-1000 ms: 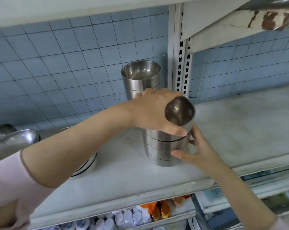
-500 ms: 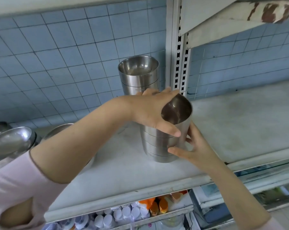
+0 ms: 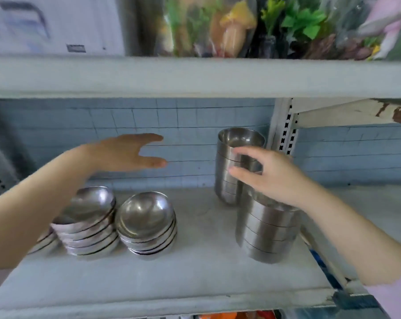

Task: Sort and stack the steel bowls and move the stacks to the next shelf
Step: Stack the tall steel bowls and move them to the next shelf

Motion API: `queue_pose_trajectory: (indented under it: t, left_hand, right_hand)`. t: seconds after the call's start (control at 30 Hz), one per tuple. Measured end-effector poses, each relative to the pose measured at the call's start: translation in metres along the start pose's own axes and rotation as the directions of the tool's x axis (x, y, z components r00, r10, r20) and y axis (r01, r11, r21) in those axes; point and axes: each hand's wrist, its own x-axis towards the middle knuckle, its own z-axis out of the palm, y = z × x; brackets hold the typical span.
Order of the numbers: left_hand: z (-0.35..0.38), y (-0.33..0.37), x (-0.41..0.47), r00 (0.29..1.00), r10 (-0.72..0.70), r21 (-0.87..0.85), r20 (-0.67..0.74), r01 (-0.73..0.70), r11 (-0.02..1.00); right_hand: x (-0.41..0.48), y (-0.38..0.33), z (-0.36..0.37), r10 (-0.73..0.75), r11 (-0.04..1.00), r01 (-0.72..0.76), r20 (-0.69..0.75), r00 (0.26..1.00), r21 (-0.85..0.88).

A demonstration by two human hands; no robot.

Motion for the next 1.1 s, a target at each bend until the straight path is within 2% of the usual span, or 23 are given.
queue_pose_trajectory:
  t: [0.17,0.33,0.4,0.53,0.8,0.9,1.03,1.1]
  left_hand:
    - [-0.028,-0.123,-0.05,0.973,-0.231,0.038,-0.011,0.231,0.972]
    - [-0.041,-0.228,-0.083,0.923,-0.385,0.091,0.016,0.382,0.92]
    - [-0.039,-0.263,-0.084,0.914,-0.404,0.133,0.043,0.395,0.909]
    - [-0.028,-0.318,-0.074,0.897,-0.411,0.19,0.164,0.38,0.905]
    - [-0.015,-0.388,-0.035,0.824,-0.442,0.235,0.354,0.379,0.895]
    - [0.001,-0.401,-0.022,0.758,-0.473,0.166,0.448,0.45,0.878]
    - [0.029,-0.415,-0.009,0.745,-0.454,0.004,0.488,0.519,0.855]
    - [0.036,-0.415,-0.006,0.739,-0.449,-0.118,0.502,0.572,0.811]
  right_hand:
    - [0.072,-0.073,0.067,-0.07,0.995,0.083,0.183,0.981,-0.062]
    - [0.135,-0.148,0.15,-0.051,0.997,0.024,0.356,0.933,0.078]
    - [0.158,-0.17,0.182,-0.018,0.992,-0.036,0.435,0.9,0.117]
    - [0.2,-0.201,0.243,0.06,0.991,-0.117,0.553,0.831,0.069]
    - [0.256,-0.223,0.338,0.277,0.918,-0.396,0.679,0.68,0.022]
    - [0.265,-0.225,0.365,0.35,0.881,-0.473,0.701,0.621,-0.02]
    - [0.271,-0.227,0.388,0.363,0.817,-0.577,0.76,0.538,0.018]
    - [0.272,-0.229,0.392,0.36,0.781,-0.622,0.773,0.522,0.056]
